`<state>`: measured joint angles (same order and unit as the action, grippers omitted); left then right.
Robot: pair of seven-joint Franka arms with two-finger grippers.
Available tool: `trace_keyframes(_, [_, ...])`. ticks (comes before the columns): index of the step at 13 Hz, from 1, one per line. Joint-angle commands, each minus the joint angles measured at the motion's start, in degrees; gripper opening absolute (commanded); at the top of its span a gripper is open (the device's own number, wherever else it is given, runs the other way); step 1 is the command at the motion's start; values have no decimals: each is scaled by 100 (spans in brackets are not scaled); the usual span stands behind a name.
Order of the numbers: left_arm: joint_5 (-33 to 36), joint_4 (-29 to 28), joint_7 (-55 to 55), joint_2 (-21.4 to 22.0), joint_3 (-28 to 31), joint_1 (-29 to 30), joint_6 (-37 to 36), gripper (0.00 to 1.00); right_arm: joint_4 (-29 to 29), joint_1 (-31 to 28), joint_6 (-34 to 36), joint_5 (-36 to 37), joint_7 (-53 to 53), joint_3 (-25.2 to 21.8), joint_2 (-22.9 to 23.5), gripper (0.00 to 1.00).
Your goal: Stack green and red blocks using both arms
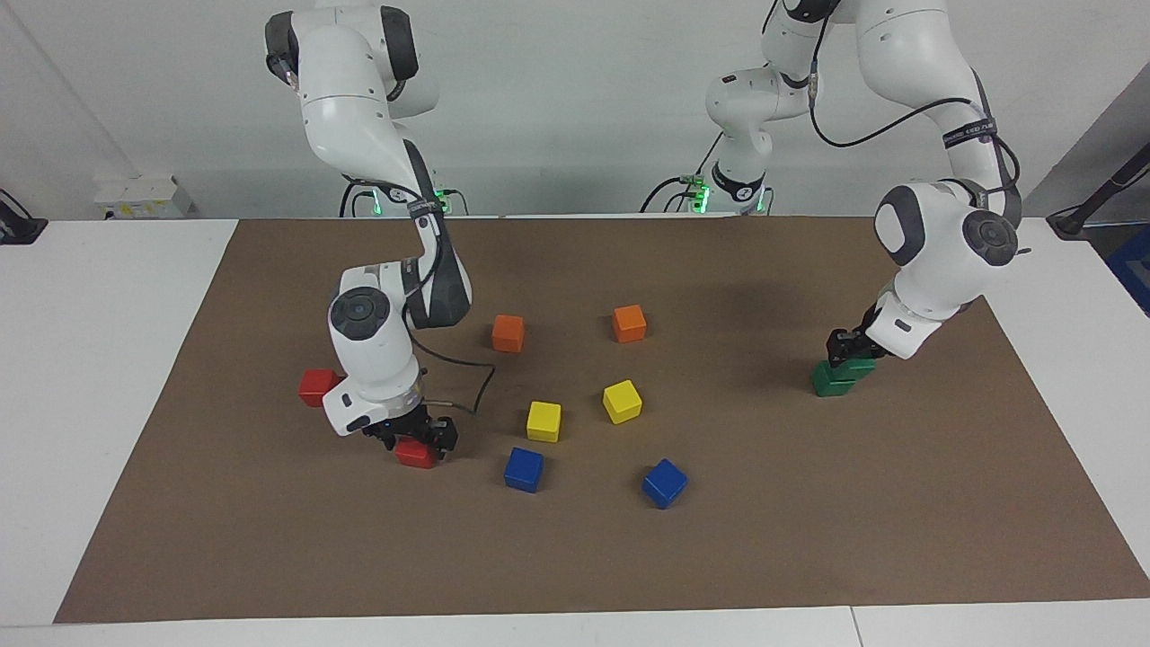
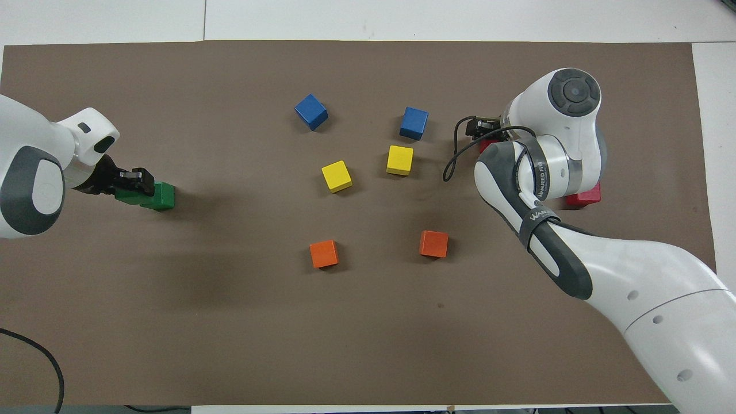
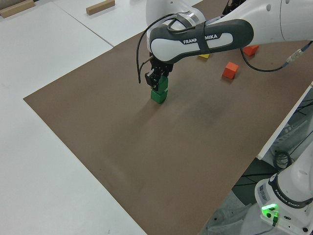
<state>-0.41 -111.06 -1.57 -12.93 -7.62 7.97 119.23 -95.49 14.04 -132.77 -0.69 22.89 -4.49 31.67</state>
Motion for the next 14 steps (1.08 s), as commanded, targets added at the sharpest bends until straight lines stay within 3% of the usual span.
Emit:
trace_keyframes(1, [-82,-293,148,221,6,-32,214,0,-84,11,-82,8,-170,-8,-38,0])
trace_keyframes(4, [-82,-302,166,230,6,-15,206,0,-58,11,23,8,-215,-8,-55,0])
trace_keyframes(5, [-82,-311,148,239,6,3,206,12,-58,-7,110,8,-284,-8,-107,0])
trace_keyframes(6, [-82,-354,148,239,6,-6,206,90,-75,-50,242,8,-424,-8,-230,0])
trace_keyframes(7, [-74,-363,148,247,6,-6,214,100,-93,-129,487,-1,-669,-8,-422,0])
trace_keyframes(12, [-39,-259,139,300,15,-14,48,100,-987,-761,1156,8,-2154,-16,-1731,0])
trace_keyframes(14, [-21,100,113,449,7,21,-529,100,-1418,-1113,1175,8,-2709,-16,-2084,0])
